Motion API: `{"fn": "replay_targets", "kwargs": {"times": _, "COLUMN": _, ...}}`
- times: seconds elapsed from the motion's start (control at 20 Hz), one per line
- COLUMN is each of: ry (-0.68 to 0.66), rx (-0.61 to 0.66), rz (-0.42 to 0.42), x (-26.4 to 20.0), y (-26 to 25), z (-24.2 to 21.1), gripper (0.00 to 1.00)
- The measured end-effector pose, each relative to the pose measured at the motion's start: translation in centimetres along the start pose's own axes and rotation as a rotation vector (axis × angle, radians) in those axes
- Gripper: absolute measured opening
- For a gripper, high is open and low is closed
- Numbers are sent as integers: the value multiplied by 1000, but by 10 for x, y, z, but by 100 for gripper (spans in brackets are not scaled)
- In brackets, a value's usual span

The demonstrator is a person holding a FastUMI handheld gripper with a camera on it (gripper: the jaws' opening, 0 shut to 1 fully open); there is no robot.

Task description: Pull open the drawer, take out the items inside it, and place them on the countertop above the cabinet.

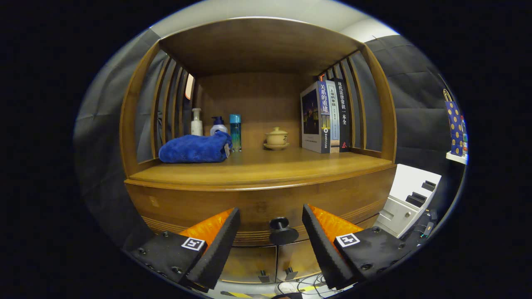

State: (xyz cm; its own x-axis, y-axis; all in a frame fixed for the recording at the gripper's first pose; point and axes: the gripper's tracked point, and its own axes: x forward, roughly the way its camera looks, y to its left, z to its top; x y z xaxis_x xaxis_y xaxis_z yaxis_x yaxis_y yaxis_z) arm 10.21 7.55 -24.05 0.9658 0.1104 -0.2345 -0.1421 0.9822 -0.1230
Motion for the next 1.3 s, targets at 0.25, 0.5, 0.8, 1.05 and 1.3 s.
{"fn": "replay_targets", "kwargs": {"times": 0.25, "ry": 51, "rx": 11, "rz": 18, "x": 14, "y": -12, "z": -23, "gripper": 87}}
{"fn": "replay_targets", "kwargs": {"times": 0.5, "ry": 88, "rx": -12, "rz": 21, "x": 17, "y": -13, "z": -36, "gripper": 59}}
{"fn": "replay_targets", "kwargs": {"times": 0.8, "ry": 106, "rx": 16, "rz": 8, "x": 16, "y": -14, "z": -37, "gripper": 40}}
{"fn": "replay_targets", "kwargs": {"times": 1.05, "ry": 116, "rx": -4, "rz": -4, "x": -6, "y": -18, "z": -41, "gripper": 39}}
{"fn": "replay_targets", "kwargs": {"times": 1.3, "ry": 115, "rx": 26, "rz": -19, "x": -38, "y": -23, "z": -44, "gripper": 40}}
